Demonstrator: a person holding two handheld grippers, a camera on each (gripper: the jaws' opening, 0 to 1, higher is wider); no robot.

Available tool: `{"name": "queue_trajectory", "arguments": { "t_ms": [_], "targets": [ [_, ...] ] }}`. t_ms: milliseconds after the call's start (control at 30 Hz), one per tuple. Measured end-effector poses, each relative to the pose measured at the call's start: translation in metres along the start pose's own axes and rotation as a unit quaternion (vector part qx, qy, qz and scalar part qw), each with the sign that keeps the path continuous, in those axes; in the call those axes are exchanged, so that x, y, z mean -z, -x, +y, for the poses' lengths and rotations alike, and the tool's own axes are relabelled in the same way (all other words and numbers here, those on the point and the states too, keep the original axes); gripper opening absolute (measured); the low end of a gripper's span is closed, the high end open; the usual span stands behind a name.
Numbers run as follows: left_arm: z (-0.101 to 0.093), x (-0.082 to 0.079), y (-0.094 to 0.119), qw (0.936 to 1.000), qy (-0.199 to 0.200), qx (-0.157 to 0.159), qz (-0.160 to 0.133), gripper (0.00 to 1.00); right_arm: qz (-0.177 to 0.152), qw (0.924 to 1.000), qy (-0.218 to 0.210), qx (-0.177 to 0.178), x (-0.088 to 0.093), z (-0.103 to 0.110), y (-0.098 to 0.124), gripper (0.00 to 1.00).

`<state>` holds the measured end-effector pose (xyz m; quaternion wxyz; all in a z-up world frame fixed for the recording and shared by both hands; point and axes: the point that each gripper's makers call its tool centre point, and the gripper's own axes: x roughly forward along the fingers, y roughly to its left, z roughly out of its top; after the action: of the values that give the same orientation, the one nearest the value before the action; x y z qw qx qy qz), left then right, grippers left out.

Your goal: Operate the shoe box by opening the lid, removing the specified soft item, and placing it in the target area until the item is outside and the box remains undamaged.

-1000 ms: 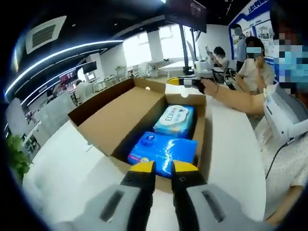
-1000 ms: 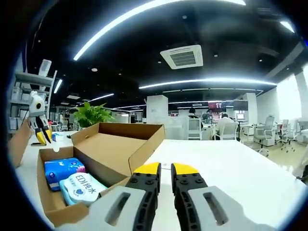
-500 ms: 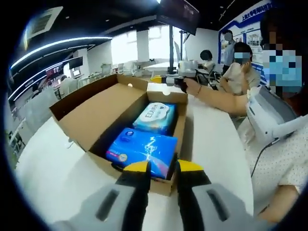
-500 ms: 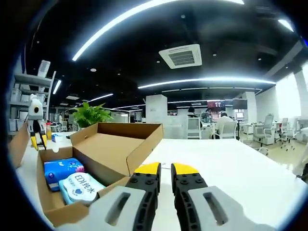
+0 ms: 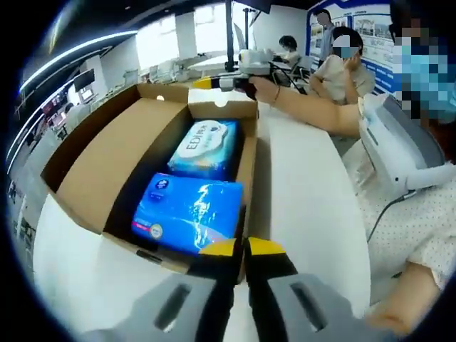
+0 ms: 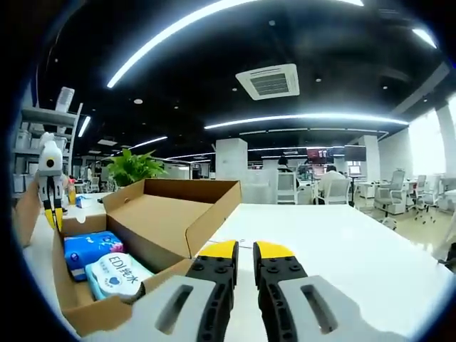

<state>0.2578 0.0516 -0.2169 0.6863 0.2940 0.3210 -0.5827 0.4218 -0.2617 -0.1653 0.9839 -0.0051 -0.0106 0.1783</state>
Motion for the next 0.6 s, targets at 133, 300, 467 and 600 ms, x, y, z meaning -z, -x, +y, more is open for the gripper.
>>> {"name": "queue_trajectory", "arguments": {
  "t_ms": [133,300,467,600],
  "targets": [
    [0.0003,-0.0003,-0.0015,0.9999,-0.003,-0.004,0.013,0.03,0.001,1.0000,0.003,0.002,0.0012,-0.0005,0.0001,0.08],
    [-0.0001,0.0006,-0.0015,0.9999,-0.009,-0.006,0.006,0.02,0.008,0.9999,0.009,0.004,0.0058,-0.0011,-0.0007,0.08],
    [-0.0004,0.0008,-0.0022,0.9999,-0.010,-0.006,0.004,0.02,0.003,0.9999,0.012,-0.005,0.0036,0.0001,0.0010,0.08],
    [-0.0007,0.0010,-0.0019,0.9999,-0.010,-0.010,0.001,0.03,-0.013,0.9998,-0.006,-0.011,-0.0027,0.0018,0.0066,0.09]
  ]
}}
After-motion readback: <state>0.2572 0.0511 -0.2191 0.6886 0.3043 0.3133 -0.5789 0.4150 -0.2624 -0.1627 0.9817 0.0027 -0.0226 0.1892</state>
